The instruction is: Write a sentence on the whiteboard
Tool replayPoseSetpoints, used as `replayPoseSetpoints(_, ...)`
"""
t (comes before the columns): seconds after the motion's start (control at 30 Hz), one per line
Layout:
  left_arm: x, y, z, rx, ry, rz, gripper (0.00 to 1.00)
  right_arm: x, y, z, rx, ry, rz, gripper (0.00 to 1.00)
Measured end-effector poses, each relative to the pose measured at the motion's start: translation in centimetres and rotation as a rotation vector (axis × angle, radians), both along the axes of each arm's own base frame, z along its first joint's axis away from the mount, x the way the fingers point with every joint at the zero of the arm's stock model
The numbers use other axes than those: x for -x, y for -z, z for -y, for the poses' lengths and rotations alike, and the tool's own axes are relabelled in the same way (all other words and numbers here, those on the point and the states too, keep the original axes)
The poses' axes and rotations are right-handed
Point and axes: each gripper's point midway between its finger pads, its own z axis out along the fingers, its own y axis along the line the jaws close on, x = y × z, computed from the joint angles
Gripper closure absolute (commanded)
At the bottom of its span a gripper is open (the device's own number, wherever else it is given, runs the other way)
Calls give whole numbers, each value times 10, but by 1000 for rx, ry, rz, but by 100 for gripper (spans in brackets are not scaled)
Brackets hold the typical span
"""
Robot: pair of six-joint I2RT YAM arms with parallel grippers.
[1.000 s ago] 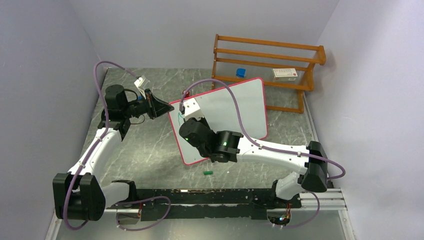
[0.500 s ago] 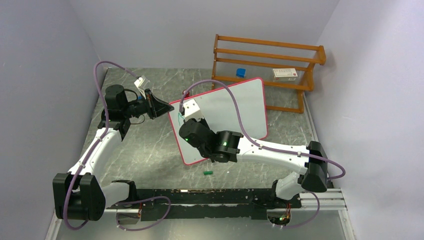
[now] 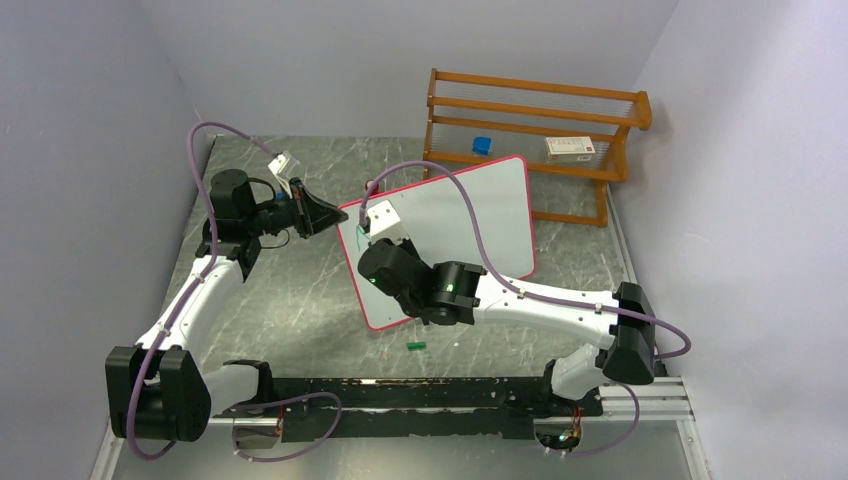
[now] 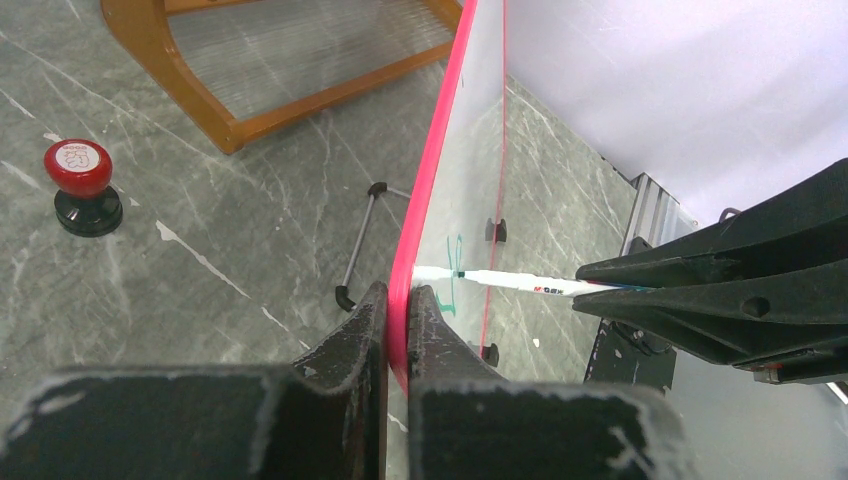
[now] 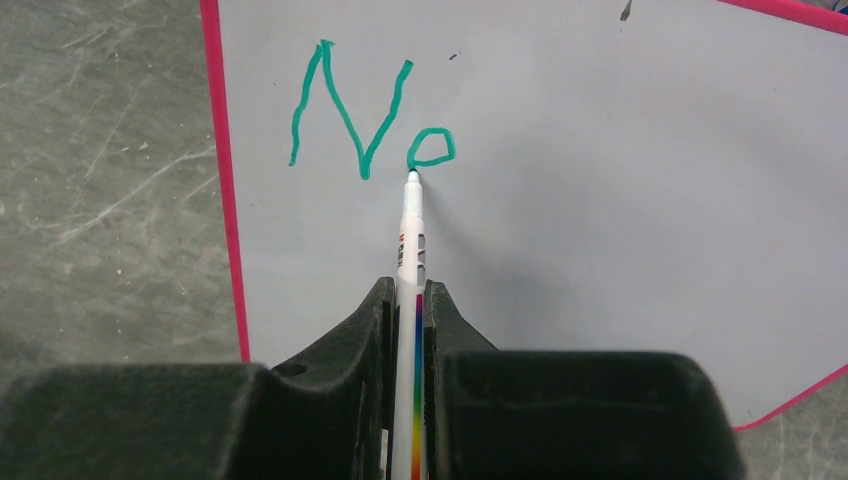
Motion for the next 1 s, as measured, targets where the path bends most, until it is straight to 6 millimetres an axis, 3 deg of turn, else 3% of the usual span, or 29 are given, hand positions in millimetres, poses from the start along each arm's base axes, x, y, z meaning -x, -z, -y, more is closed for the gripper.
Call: replayPoseSetpoints(1.0, 0, 0, 0, 0, 1, 0, 95, -1, 2, 9, 27, 28, 7, 100)
